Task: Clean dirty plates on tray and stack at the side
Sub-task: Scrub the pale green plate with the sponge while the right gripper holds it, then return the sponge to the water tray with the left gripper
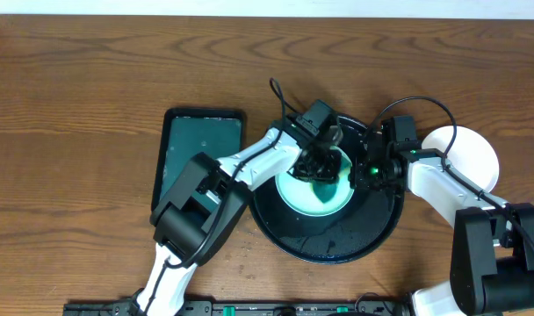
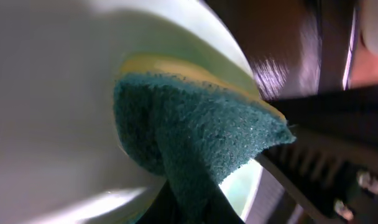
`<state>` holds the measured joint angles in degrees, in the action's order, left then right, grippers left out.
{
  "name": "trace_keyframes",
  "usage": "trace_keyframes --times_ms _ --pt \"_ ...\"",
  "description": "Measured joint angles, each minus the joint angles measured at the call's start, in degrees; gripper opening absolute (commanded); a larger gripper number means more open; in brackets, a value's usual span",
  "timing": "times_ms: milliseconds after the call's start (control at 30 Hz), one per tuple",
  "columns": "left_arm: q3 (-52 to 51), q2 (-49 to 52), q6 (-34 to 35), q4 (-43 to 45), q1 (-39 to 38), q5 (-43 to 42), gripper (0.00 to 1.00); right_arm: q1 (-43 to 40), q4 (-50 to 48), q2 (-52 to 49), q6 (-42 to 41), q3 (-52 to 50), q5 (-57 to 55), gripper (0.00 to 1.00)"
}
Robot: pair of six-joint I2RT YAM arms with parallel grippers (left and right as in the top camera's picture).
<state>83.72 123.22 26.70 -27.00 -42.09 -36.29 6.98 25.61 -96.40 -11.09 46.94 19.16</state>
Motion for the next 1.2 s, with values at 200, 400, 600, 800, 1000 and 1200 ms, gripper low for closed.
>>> trace_keyframes --times_ms 200,400,600,800,1000,1200 --pt "0.0 0.1 0.0 -2.9 -1.0 -3.1 0.07 0.0 0.0 0.0 0.0 0.0 0.0 0.01" --pt "1.0 0.1 0.1 -9.3 -1.0 -2.3 0.07 0.0 0.0 0.0 0.0 0.0 0.0 0.01" --pt "2.6 -1.2 3.1 -17.4 -1.6 12.4 0.07 0.0 0.0 0.0 0.0 0.0 0.0 0.01" --pt "2.7 -2.8 5.6 -21.3 -2.6 31.4 0.07 0.0 -0.1 0.0 0.0 0.0 0.0 0.01" --pt "2.2 -2.9 6.1 -21.7 -3.0 46.6 0.07 0.0 -0.2 0.0 0.0 0.0 0.1 0.01" --pt "2.2 -3.1 5.8 -21.8 -4.0 50.2 0.07 0.0 -0.3 0.0 0.0 -0.1 0.3 0.01"
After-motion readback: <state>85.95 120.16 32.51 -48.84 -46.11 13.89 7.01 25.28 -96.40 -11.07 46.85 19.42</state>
